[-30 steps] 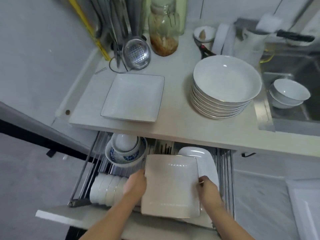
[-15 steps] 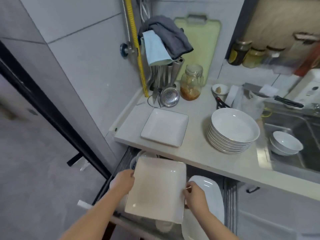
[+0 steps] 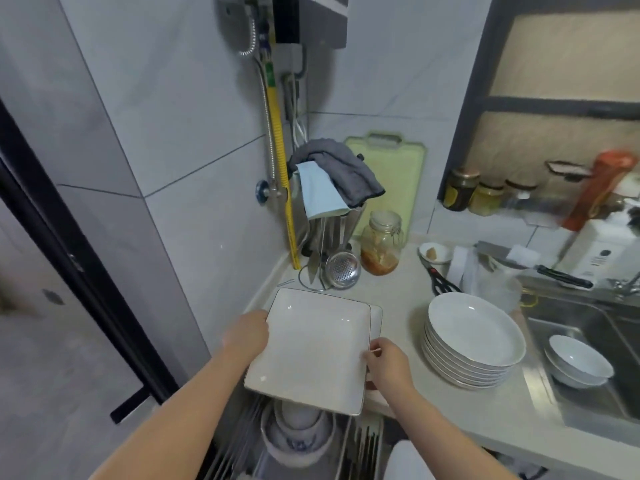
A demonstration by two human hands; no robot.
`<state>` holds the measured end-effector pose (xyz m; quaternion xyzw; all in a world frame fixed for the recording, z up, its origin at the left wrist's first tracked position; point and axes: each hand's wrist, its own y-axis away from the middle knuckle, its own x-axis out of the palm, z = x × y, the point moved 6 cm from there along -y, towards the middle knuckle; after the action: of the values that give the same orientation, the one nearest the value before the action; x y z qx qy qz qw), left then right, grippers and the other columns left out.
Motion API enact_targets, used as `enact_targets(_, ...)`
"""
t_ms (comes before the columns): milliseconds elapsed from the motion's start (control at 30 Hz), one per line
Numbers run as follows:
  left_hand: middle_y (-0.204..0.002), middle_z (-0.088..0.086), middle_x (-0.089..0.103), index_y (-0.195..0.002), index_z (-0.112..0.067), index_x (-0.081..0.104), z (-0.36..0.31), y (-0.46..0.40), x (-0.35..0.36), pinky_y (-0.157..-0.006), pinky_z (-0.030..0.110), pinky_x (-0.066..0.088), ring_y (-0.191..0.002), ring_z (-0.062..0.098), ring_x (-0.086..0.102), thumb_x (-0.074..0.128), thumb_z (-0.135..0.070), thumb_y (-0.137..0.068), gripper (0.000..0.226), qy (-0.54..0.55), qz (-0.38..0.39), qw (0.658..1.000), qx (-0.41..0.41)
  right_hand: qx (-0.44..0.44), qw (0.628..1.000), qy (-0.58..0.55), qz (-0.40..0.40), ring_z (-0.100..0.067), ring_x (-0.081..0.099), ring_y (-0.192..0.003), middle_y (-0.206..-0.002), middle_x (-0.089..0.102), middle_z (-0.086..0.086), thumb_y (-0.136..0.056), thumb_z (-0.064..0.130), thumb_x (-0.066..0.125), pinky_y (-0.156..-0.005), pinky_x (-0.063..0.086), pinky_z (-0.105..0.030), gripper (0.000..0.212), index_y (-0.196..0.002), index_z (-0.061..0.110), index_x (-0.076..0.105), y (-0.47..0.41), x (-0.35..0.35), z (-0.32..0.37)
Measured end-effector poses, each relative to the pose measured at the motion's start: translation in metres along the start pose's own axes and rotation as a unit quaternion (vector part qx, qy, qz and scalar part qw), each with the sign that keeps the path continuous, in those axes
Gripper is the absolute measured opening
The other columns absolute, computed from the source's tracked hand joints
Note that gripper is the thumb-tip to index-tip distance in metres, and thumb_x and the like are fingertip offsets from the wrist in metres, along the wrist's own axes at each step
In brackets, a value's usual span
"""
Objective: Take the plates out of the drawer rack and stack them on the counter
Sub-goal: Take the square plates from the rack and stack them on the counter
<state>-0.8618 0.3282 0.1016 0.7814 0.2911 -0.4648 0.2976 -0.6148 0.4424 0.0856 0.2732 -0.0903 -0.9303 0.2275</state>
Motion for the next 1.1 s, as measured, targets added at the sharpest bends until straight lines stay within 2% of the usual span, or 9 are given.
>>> enact_targets(133, -0.109, 0.006, 0.065, -0.107, -0.014, 0.061, -0.023, -0.046, -0.001, -0.074, 0.031, 0.043, -0.097, 0.025, 0.06, 0.04, -0.014, -0.094, 0.025, -0.005, -0.007, 0.999, 0.031, 0.031, 0.999, -0.022, -0.022, -0.032, 0.064, -0.072, -0.083, 0.063, -0.014, -0.086, 0.004, 0.049, -0.069, 0.059, -0.054, 0.012, -0.089, 0.003, 0.06, -0.036, -0.006, 0.008)
enact_targets(233, -0.108, 0.005, 0.064, -0.106, -0.015, 0.06, -0.034, -0.072, 0.013, -0.071, 0.029, 0.041, -0.095, 0.025, 0.059, 0.039, -0.016, -0.094, 0.024, -0.025, -0.001, 0.999, 0.03, 0.05, 0.998, 0.003, -0.036, -0.037, 0.069, -0.075, -0.086, 0.067, -0.019, -0.083, 0.002, 0.046, -0.07, 0.058, -0.056, 0.018, -0.091, -0.001, 0.063, -0.063, -0.008, 0.001)
enact_targets(367, -0.104, 0.005, 0.066, -0.091, -0.018, 0.055, -0.043, -0.097, 0.046, -0.064, 0.028, 0.036, -0.084, 0.021, 0.055, 0.039, -0.014, -0.094, 0.017, -0.033, 0.011, 0.999, 0.041, 0.068, 0.997, 0.025, -0.039, -0.036, 0.069, -0.072, -0.077, 0.063, -0.011, -0.08, 0.001, 0.045, -0.065, 0.059, -0.054, 0.019, -0.086, 0.001, 0.063, -0.089, -0.007, -0.012)
enact_targets(433, -0.104, 0.005, 0.065, -0.085, -0.019, 0.051, -0.044, -0.107, 0.059, -0.065, 0.028, 0.038, -0.082, 0.02, 0.053, 0.037, -0.012, -0.093, 0.017, -0.043, 0.015, 0.998, 0.038, 0.074, 0.996, 0.031, -0.037, -0.036, 0.069, -0.068, -0.07, 0.061, -0.007, -0.079, 0.0, 0.045, -0.063, 0.059, -0.053, 0.019, -0.084, 0.001, 0.063, -0.098, -0.005, -0.019)
enact_targets(533, -0.107, 0.005, 0.065, -0.092, -0.016, 0.06, -0.044, -0.119, 0.073, -0.075, 0.03, 0.046, -0.095, 0.024, 0.061, 0.038, -0.012, -0.094, 0.021, -0.051, 0.023, 0.998, 0.035, 0.088, 0.995, 0.042, -0.032, -0.032, 0.065, -0.057, -0.066, 0.06, -0.009, -0.074, -0.002, 0.043, -0.06, 0.06, -0.051, 0.024, -0.085, -0.006, 0.064, -0.107, -0.001, -0.03)
enact_targets(767, -0.113, 0.005, 0.063, -0.105, -0.014, 0.064, -0.039, -0.126, 0.089, -0.08, 0.031, 0.049, -0.101, 0.025, 0.062, 0.037, -0.013, -0.096, 0.029, -0.057, 0.025, 0.997, 0.04, 0.107, 0.992, 0.052, -0.029, -0.038, 0.07, -0.075, -0.073, 0.065, -0.014, -0.073, -0.001, 0.043, -0.066, 0.06, -0.053, 0.023, -0.081, -0.005, 0.065, -0.122, 0.009, -0.045)
enact_targets(867, -0.111, 0.005, 0.063, -0.099, -0.014, 0.063, -0.037, -0.126, 0.091, -0.078, 0.029, 0.048, -0.098, 0.023, 0.062, 0.036, -0.013, -0.097, 0.027, -0.054, 0.03, 0.998, 0.033, 0.103, 0.992, 0.064, -0.034, -0.038, 0.069, -0.075, -0.079, 0.069, -0.019, -0.073, -0.001, 0.044, -0.069, 0.059, -0.054, 0.022, -0.078, -0.004, 0.065, -0.125, 0.01, -0.045)
enact_targets(967, -0.109, 0.006, 0.063, -0.091, -0.015, 0.059, -0.036, -0.126, 0.092, -0.077, 0.029, 0.048, -0.097, 0.024, 0.062, 0.036, -0.013, -0.097, 0.024, -0.065, 0.03, 0.997, 0.031, 0.096, 0.991, 0.086, -0.037, -0.03, 0.059, -0.061, -0.068, 0.06, -0.013, -0.073, -0.002, 0.044, -0.07, 0.059, -0.054, 0.02, -0.066, 0.008, 0.059, -0.129, 0.011, -0.044)
enact_targets(1100, -0.117, 0.004, 0.06, -0.108, -0.016, 0.062, -0.04, -0.129, 0.094, -0.083, 0.032, 0.048, -0.105, 0.023, 0.061, 0.037, -0.018, -0.099, 0.027, -0.081, 0.03, 0.996, 0.03, 0.092, 0.99, 0.101, -0.042, -0.025, 0.045, -0.06, -0.065, 0.05, -0.009, -0.073, -0.002, 0.043, -0.073, 0.059, -0.051, 0.019, -0.062, 0.011, 0.05, -0.133, 0.01, -0.046)
